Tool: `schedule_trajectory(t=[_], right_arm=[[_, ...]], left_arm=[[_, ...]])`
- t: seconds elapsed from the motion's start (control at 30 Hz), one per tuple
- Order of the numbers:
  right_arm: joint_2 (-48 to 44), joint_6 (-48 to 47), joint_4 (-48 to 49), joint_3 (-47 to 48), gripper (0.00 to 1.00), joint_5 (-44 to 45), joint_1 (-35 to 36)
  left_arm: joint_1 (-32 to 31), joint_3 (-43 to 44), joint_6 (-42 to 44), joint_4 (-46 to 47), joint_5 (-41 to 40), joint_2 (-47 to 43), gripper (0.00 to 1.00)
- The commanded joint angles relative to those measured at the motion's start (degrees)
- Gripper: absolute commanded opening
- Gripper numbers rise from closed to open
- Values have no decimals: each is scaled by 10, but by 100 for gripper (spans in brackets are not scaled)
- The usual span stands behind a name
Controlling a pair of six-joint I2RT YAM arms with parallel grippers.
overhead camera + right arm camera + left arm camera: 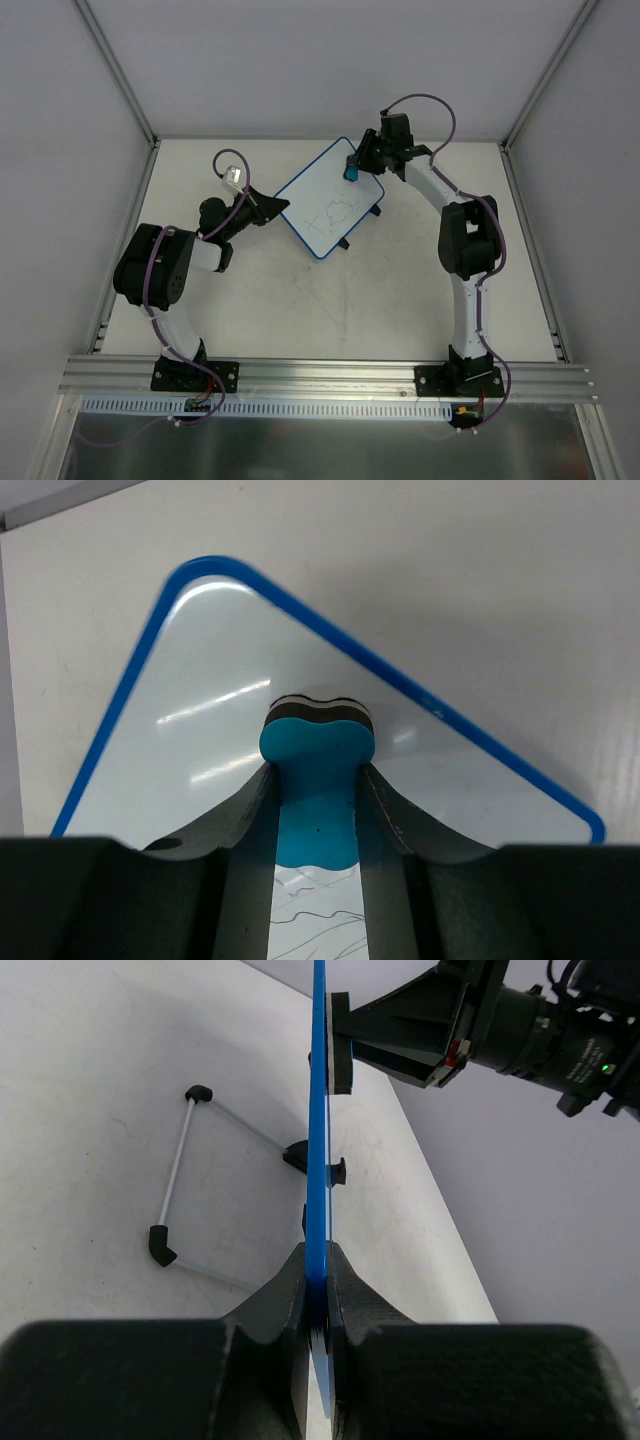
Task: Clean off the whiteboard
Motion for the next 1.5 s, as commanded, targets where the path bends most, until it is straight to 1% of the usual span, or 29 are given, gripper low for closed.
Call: schedule_trajectory(t=[0.0, 0.1, 0.2, 0.43, 0.57, 0.7, 1.03, 1.17, 1.27, 1.47], right_arm=[[8, 52, 3, -60, 0, -1, -22], [0, 67, 9, -83, 0, 8, -31], [-5, 77, 24, -105, 0, -8, -41], [-5, 66, 27, -91, 0, -32, -38], [-11, 27, 27, -67, 0, -40, -15], [-22, -10, 25, -47, 0, -28, 16], [-23, -51, 11, -12, 0, -31, 90], [-27, -84, 12, -9, 0, -32, 124], [-31, -89, 11, -11, 0, -26, 132], [-39, -69, 13, -28, 0, -14, 125]], left_arm=[[-12, -4, 63, 51, 13, -3, 0], [-12, -5, 63, 54, 14, -3, 0], [-12, -3, 63, 54, 15, -2, 0], [-12, -1, 61, 54, 16, 0, 0], [-12, 0, 60, 49, 13, 1, 0], [-12, 2, 60, 47, 13, 2, 0], [-12, 1, 59, 49, 16, 2, 0], [-12, 0, 60, 51, 16, 2, 0], [-12, 1, 60, 51, 16, 1, 0], [-12, -1, 60, 53, 15, 1, 0]])
